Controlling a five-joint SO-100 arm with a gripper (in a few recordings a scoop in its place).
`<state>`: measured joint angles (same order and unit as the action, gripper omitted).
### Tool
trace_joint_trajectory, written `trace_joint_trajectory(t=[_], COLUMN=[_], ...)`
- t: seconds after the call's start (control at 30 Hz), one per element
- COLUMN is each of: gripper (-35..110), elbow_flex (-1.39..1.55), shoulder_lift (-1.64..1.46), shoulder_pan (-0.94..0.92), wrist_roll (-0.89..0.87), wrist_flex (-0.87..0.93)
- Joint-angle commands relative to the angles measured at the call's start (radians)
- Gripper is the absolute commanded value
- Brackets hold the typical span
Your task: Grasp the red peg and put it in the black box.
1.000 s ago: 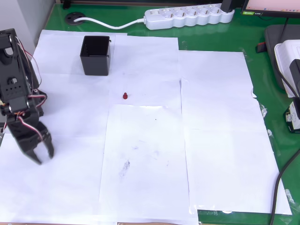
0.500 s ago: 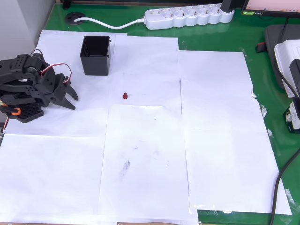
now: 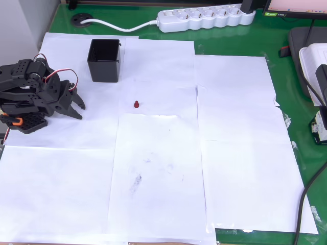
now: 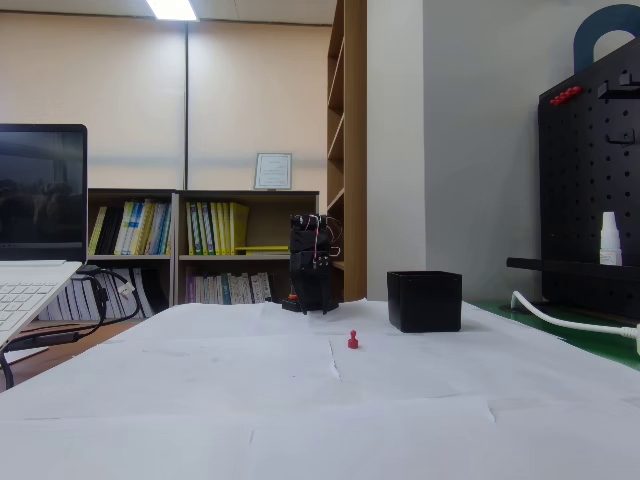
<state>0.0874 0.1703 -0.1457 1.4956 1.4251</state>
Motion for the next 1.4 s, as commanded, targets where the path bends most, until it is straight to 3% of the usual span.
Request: trace_joint_trajectory(t=[0.0,0.1,0.3,0.33,0.5,0.6,0.73,0.83,0.93,1.27,1.37], gripper=[12,12,14,14,14,14,14,8,8,1,0], elbow_flex=[0.017,0.017,0.017,0.017,0.123,0.239,0.39,0.431,0.383,0.225,0.186], shoulder_lift=[0.018,0.018,0.014,0.014,-0.081,-0.169,-0.282,-0.356,-0.393,-0.716,-0.747], shoulder_pan=[0.002,-0.043,-0.075,-0.081,-0.067,-0.067,-0.057,-0.054,-0.028,0.084,0.091], wrist_roll=[-0.008,-0.227,-0.236,-0.219,0.187,0.046,0.041,0.137,0.179,0.08,0.089], wrist_flex=[0.067,0.041,0.038,0.029,0.017,-0.137,-0.213,-0.265,-0.391,-1.101,-1.195])
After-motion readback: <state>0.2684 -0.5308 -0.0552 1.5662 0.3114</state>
